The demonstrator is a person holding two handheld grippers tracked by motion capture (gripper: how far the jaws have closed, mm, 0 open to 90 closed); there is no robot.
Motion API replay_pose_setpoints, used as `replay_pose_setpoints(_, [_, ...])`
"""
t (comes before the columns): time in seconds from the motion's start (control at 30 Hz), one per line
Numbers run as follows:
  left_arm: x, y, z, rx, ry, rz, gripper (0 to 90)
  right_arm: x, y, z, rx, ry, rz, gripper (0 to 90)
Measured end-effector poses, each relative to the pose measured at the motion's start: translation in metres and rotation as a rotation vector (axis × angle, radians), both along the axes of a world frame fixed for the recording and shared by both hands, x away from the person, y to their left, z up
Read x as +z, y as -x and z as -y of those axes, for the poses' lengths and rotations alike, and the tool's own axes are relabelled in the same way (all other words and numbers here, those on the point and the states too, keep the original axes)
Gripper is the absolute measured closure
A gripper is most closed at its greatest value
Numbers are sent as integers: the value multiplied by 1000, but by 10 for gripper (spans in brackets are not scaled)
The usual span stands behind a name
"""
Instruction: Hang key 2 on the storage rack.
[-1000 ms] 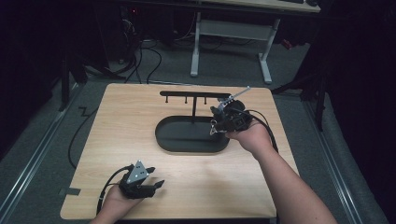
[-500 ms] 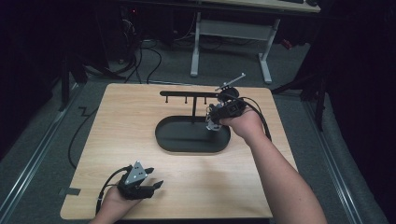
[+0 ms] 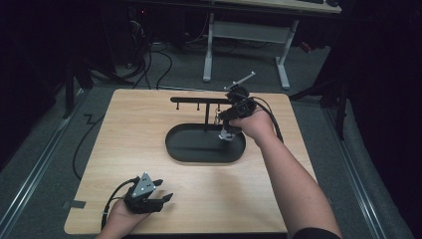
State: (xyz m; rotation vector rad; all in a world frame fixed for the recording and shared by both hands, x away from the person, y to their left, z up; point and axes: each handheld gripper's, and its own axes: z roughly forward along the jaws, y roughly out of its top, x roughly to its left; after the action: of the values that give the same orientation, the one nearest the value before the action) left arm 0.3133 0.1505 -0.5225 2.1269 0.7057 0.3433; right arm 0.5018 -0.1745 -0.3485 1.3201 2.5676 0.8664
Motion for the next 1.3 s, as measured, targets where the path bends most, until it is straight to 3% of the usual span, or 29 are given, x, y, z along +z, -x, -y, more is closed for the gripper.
replay_pose_setpoints(0.2, [-1, 0, 0, -1, -7, -10, 391, -4, -8, 5, -18, -20, 9, 890])
replay_pose_setpoints(0.33, [-2, 0, 1, -3, -11, -6, 391, -4, -12, 5, -10, 9, 24, 882])
replay_pose_setpoints(0.47, [-2, 0, 1, -9, -16, -13, 391, -3, -15, 7, -35, -5, 31, 878])
replay_pose_setpoints(0.57, [-3, 0, 1, -7, -13, -9, 391, -4, -16, 5, -45, 15, 42, 803])
replay_pose_setpoints(0.67, [-3, 0, 1, -4, -10, -8, 391, -2, -14, 5, -60, 19, 52, 793])
replay_pose_setpoints(0.93, [-2, 0, 0, -4, -11, -15, 390, 0, 4, 11, -58, -2, 57, 755])
replay_pose_setpoints(1.3, [-2, -1, 2, 3, -4, -7, 389, -18, 40, 24, -44, -35, 83, 657])
